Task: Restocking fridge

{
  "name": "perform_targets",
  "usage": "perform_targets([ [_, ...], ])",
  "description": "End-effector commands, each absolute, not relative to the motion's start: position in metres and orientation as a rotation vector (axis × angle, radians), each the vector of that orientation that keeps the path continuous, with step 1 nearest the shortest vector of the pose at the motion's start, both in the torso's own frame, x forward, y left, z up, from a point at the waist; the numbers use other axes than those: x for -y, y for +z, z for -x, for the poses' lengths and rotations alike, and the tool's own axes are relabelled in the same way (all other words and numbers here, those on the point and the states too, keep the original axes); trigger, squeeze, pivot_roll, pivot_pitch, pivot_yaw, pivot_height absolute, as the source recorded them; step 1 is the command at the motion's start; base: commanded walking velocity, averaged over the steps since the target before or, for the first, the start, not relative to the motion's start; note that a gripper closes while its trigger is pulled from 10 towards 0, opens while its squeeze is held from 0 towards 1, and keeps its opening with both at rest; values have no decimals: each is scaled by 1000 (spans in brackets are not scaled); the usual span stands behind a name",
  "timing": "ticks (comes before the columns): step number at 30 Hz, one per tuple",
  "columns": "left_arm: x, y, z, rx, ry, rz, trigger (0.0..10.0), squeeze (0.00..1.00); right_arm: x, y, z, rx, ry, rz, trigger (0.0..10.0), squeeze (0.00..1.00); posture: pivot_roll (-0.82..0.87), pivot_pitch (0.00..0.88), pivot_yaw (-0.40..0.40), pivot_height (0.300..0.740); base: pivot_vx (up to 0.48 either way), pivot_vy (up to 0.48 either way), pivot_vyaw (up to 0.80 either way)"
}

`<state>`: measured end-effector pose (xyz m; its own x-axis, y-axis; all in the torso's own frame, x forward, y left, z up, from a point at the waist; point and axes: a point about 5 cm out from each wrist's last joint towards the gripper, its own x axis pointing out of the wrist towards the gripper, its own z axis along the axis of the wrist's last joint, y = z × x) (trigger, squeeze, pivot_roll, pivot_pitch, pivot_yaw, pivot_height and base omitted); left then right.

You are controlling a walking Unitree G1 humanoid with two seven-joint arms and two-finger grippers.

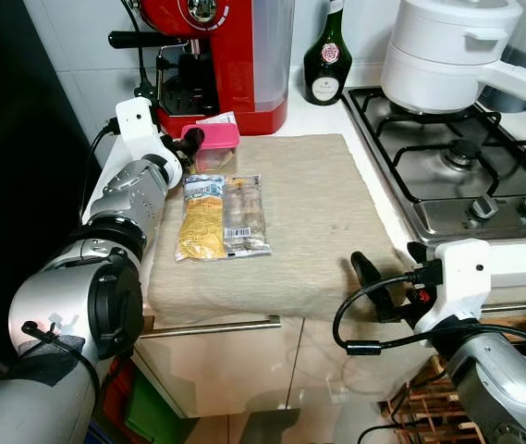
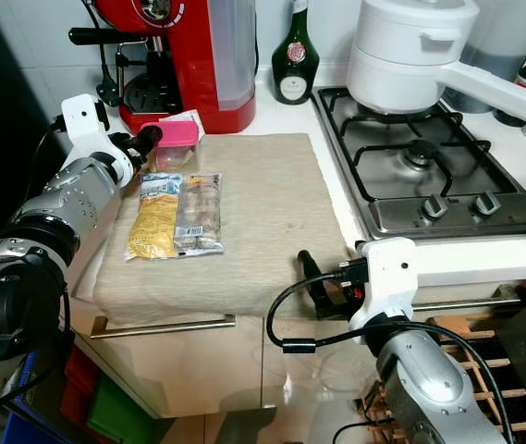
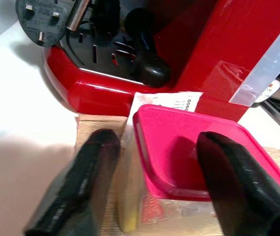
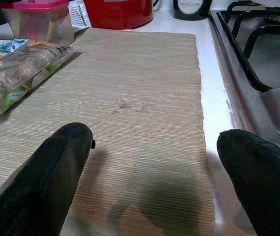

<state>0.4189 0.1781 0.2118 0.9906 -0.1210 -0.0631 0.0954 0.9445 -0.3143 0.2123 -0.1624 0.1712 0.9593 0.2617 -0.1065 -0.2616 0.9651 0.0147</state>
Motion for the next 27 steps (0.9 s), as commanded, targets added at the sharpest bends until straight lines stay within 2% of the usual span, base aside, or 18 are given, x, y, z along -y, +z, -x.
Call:
perform_targets([
  [1, -179, 208, -418, -114, -99, 301, 0, 0, 163, 172, -214, -112, 271, -6, 10000, 0, -400, 56, 22, 740, 0, 0, 0],
  [13, -177, 233, -422, 6, -149, 355, 0, 0, 164, 169, -219, -129, 300, 7, 10000, 0, -389, 38, -3, 740, 0, 0, 0],
  [18, -169, 273, -424, 180, -267, 387, 0, 0, 163, 169, -227, -126, 312, 14, 10000, 0, -356, 32, -16, 740, 0, 0, 0],
  [27, -169, 288, -419, 303, -416, 368, 0, 0, 154, 163, -245, -104, 332, -1, 10000, 0, -286, 0, -2, 740, 0, 0, 0],
])
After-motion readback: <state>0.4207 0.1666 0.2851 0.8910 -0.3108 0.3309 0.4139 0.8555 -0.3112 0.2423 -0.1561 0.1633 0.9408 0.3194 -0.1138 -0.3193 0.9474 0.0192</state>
